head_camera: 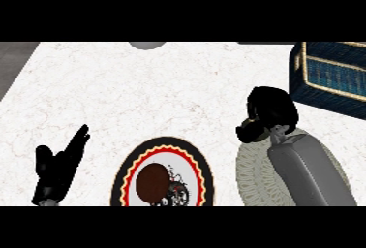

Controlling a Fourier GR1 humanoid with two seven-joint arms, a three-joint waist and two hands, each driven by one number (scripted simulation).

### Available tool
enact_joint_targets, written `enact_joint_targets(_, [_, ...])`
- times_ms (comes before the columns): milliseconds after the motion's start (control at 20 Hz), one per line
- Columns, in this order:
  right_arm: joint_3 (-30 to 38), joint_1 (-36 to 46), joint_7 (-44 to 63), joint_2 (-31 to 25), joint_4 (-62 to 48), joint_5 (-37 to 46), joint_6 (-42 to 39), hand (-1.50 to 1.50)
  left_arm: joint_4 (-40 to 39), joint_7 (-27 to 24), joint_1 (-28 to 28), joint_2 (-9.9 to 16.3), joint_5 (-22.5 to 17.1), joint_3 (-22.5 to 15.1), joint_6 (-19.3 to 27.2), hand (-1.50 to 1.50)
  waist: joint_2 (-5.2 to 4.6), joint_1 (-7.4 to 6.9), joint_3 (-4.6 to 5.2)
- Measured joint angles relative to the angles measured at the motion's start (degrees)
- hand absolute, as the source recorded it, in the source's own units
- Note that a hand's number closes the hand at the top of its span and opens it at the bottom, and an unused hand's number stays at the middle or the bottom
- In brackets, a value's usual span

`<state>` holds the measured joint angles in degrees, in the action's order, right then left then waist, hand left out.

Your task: Pick the squash from the placemat and place it in the basket

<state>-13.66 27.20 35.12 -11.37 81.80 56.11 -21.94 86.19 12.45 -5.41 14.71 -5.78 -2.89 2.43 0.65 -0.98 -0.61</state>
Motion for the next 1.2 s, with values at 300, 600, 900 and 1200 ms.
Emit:
enact_joint_targets(300, [7.86, 6.71, 8.16, 8.46, 7.93, -4.98, 12.18, 1.50, 0.35, -0.11, -0.62, -0.36, -0.14, 0.20, 0.09, 0.00, 0.11, 0.53, -0.23])
enact_joint_targets(600, [12.50, 15.96, 15.69, 10.51, 15.60, -2.98, 18.89, 1.50, 0.71, -0.26, -1.33, -0.27, 0.05, 0.56, 0.08, 0.00, 0.17, 0.90, -0.13])
enact_joint_targets(900, [20.20, 26.69, 21.18, 4.37, 17.03, -3.18, 14.74, 1.50, 0.59, 1.08, -0.91, -0.13, -0.15, 1.05, -0.13, 0.00, 0.12, 1.24, -0.16])
enact_joint_targets(1200, [27.96, 35.35, 22.18, -3.27, 12.64, -5.14, 11.90, 1.50, 1.31, 1.08, -1.21, -0.51, 0.08, 0.93, -0.28, 0.00, -0.01, 0.87, -0.12])
